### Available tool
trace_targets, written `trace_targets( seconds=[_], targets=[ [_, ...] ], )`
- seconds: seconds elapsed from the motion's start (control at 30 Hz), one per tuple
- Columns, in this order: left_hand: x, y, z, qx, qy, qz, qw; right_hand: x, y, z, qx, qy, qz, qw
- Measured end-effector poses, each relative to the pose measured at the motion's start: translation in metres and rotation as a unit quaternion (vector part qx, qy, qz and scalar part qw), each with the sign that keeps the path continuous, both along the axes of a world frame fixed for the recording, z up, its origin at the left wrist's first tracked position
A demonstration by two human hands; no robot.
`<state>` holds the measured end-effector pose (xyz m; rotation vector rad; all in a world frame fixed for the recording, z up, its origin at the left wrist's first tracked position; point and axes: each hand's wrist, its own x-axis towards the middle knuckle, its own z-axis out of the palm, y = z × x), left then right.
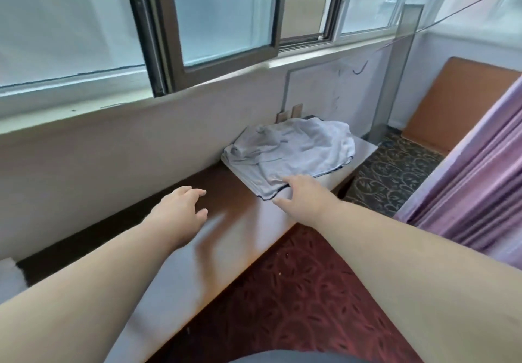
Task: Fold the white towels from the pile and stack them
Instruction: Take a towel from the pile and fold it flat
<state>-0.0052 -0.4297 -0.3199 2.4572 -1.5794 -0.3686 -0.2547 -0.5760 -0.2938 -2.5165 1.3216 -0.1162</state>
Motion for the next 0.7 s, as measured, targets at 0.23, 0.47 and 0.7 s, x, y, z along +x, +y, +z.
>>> trace_targets(
  seconds=[0.23, 0.47, 0.7],
  targets=[
    [-0.087, -0.076, 0.008, -0.006, 0.009, -0.027, 1.0, -0.095, -0.06, 0.001, -0.005, -0.013, -0.043, 0.999],
    [-0.101, -0.164, -0.001, -0.024, 0.003, -0.051, 0.998, -0.107, -0.14, -0.017, -0.008, -0.029, -0.074, 0.997],
    [-0.09, -0.301, -0.02, -0.027, 0.007, -0.08, 0.996, -0.097, -0.254, -0.026, -0.023, 0.001, -0.082, 0.996]
  ],
)
